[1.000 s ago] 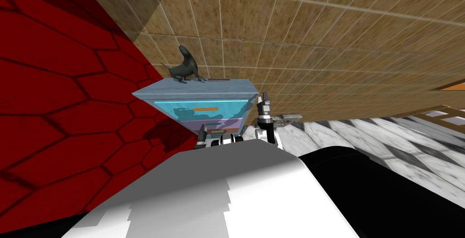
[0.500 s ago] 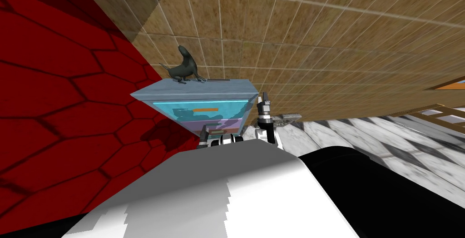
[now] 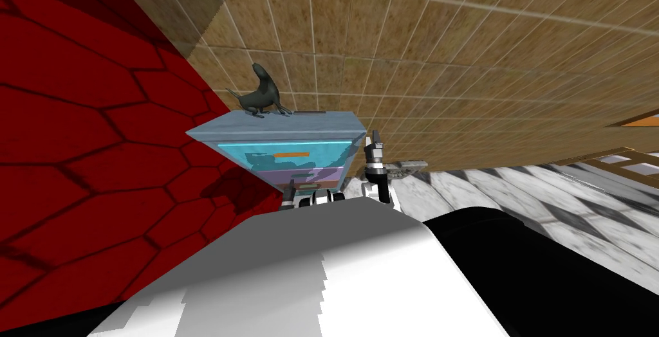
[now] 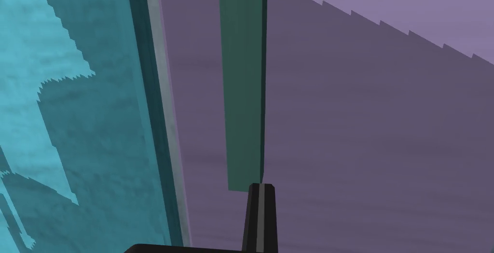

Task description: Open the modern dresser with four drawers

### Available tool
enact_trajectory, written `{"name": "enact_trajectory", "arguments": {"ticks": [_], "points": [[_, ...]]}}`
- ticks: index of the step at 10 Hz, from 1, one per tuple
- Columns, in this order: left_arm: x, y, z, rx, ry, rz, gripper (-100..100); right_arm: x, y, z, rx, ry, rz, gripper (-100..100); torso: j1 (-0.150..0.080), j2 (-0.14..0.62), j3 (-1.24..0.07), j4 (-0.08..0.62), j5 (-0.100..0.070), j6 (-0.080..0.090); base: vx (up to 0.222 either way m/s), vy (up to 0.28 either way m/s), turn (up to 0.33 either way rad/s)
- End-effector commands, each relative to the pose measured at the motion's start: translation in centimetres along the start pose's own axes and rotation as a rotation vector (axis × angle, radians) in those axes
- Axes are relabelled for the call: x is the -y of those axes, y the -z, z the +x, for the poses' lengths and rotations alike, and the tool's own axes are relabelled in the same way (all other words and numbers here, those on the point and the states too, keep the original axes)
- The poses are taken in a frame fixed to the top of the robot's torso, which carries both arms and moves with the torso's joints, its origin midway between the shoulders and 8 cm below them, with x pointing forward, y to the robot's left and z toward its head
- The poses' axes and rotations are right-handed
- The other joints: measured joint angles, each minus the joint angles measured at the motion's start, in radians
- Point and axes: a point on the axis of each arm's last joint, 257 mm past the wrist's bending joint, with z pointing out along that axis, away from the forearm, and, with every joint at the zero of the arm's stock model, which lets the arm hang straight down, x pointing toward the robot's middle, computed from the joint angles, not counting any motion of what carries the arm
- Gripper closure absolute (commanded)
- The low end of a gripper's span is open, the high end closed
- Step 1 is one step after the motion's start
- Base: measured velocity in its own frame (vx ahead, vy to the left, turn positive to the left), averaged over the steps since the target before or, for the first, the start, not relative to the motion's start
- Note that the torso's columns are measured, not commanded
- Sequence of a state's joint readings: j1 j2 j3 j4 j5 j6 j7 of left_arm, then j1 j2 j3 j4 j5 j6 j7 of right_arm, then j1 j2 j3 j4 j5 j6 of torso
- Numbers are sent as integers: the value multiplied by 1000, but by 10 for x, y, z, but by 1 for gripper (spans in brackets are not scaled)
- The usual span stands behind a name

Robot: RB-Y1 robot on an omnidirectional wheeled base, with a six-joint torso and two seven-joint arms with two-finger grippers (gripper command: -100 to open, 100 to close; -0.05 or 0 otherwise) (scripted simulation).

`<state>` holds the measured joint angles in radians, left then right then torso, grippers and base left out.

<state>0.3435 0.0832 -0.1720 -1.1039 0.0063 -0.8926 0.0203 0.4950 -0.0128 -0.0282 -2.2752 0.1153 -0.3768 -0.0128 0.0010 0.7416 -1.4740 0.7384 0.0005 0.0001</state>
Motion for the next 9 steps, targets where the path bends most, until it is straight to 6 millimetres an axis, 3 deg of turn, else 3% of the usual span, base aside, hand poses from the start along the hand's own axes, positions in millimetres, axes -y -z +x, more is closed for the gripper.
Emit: {"name": "enact_trajectory", "arguments": {"ticks": [1,3,4,9], "points": [[4,3,0,-6,1,-3,100,0,0,0,0,0,0,0,0,1,1,1,0,0,-182,14,17],[5,4,0,-6,0,-2,100,0,0,0,0,0,0,0,-4,-2,-1,0,-1,0,-141,-23,10],[5,-4,-6,-11,-10,-10,-100,0,0,0,0,0,0,0,-2,-9,-5,-2,-1,0,45,-12,-27],[10,-23,-5,-1,7,-18,-100,0,0,0,0,0,0,0,0,2,1,1,0,0,116,-27,-10]]}}
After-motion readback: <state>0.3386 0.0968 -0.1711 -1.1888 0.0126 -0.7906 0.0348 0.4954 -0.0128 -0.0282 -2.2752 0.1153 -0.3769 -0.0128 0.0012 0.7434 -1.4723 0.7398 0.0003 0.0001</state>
